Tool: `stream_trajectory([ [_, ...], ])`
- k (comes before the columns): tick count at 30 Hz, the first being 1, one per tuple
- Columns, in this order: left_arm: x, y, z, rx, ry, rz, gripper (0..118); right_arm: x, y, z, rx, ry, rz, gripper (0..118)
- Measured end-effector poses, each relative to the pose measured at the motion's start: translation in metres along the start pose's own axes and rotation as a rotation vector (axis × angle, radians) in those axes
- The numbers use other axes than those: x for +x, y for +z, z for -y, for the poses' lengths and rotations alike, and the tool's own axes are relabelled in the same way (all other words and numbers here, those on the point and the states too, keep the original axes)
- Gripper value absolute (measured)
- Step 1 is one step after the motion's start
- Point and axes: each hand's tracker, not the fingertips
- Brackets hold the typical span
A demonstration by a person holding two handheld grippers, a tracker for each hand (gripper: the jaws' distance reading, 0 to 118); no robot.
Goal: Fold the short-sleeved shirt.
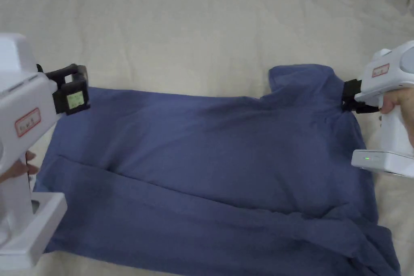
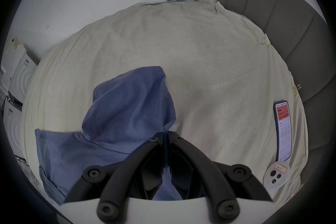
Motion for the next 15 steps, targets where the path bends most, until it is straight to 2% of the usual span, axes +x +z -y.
stream_trajectory([
  [1,-0.004,-0.009,-0.008,-0.028,0.0,0.011,117,-0.001,0.002,0.001,0.006,0.004,0.0,4],
  [2,-0.009,-0.02,-0.015,-0.078,0.014,0.031,118,-0.001,0.004,0.001,0.008,0.006,0.001,4],
  [7,-0.041,-0.094,-0.05,-0.291,0.06,0.054,118,-0.004,0.018,0.002,0.028,0.007,-0.002,4],
  [10,-0.044,-0.135,-0.053,-0.413,0.008,0.102,118,-0.006,0.023,0.002,0.034,0.021,0.002,4],
  [13,-0.045,-0.175,-0.044,-0.564,-0.057,0.002,118,-0.007,0.024,0.004,0.044,0.036,0.011,4],
  [15,-0.049,-0.194,-0.032,-0.616,-0.104,-0.028,111,-0.007,0.025,0.005,0.044,0.032,0.007,4],
])
